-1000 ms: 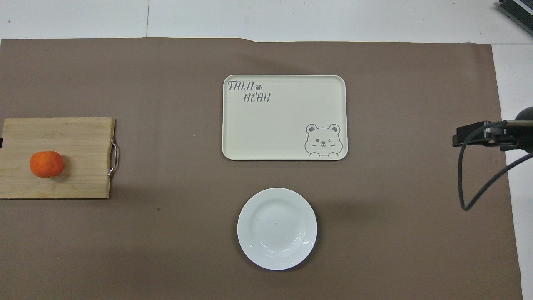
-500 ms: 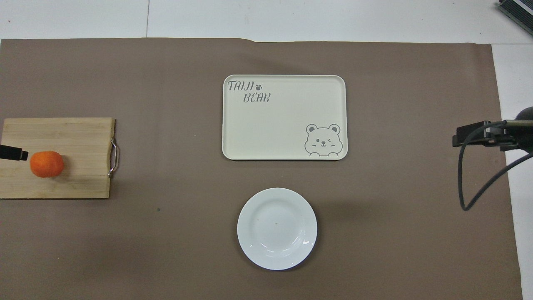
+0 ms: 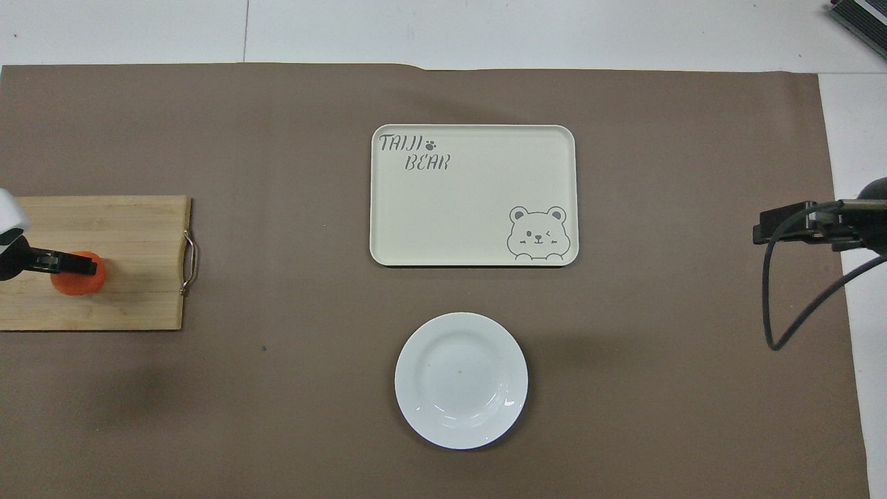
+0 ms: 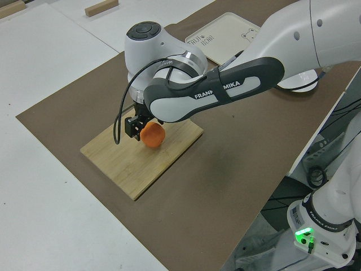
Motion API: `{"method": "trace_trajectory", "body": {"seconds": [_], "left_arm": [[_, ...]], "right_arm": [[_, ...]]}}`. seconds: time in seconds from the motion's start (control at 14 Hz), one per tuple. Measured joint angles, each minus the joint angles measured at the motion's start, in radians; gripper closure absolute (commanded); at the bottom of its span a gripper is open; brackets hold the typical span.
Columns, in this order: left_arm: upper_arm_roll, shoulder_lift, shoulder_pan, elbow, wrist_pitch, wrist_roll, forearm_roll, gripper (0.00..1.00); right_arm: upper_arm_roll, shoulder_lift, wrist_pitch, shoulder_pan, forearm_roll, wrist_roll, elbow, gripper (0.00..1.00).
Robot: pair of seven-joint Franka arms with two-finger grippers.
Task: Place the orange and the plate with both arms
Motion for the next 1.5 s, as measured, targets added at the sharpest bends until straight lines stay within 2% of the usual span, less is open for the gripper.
{"method": "trace_trajectory", "body": {"seconds": [0.14, 0.21, 0.36, 0.43, 0.5, 0.71, 0.93, 1.14, 1.5], "left_arm": [[0.000, 0.008, 0.001, -0.012, 0.017, 0.000, -0.004, 0.00], [0.000, 0.008, 0.002, -0.019, 0.022, 0.000, -0.005, 0.10], [0.000, 0.008, 0.003, -0.024, 0.027, 0.000, -0.007, 0.65], [0.000, 0.006, 0.003, -0.023, 0.027, 0.000, -0.007, 0.85], [0.001, 0.004, 0.003, -0.024, 0.027, 0.000, -0.007, 1.00], [-0.001, 0.001, 0.003, -0.024, 0.014, 0.000, -0.008, 1.00], [-0.020, -0.039, -0.011, -0.023, -0.033, 0.000, -0.008, 1.00], [-0.029, -0.077, -0.104, -0.024, -0.049, 0.000, -0.009, 1.00], [-0.034, -0.078, -0.290, -0.026, -0.048, -0.044, -0.014, 1.00]], "right_arm": [[0.000, 0.000, 0.000, 0.000, 0.000, 0.000, 0.000, 0.00], [0.000, 0.000, 0.000, 0.000, 0.000, 0.000, 0.000, 0.00], [0.000, 0.000, 0.000, 0.000, 0.000, 0.000, 0.000, 0.00], [0.000, 0.000, 0.000, 0.000, 0.000, 0.000, 0.000, 0.00], [0.000, 0.000, 0.000, 0.000, 0.000, 0.000, 0.000, 0.00], [0.000, 0.000, 0.000, 0.000, 0.000, 0.000, 0.000, 0.00], [0.000, 0.000, 0.000, 0.000, 0.000, 0.000, 0.000, 0.00], [0.000, 0.000, 0.000, 0.000, 0.000, 0.000, 0.000, 0.00], [0.000, 0.000, 0.000, 0.000, 0.000, 0.000, 0.000, 0.00]]}}
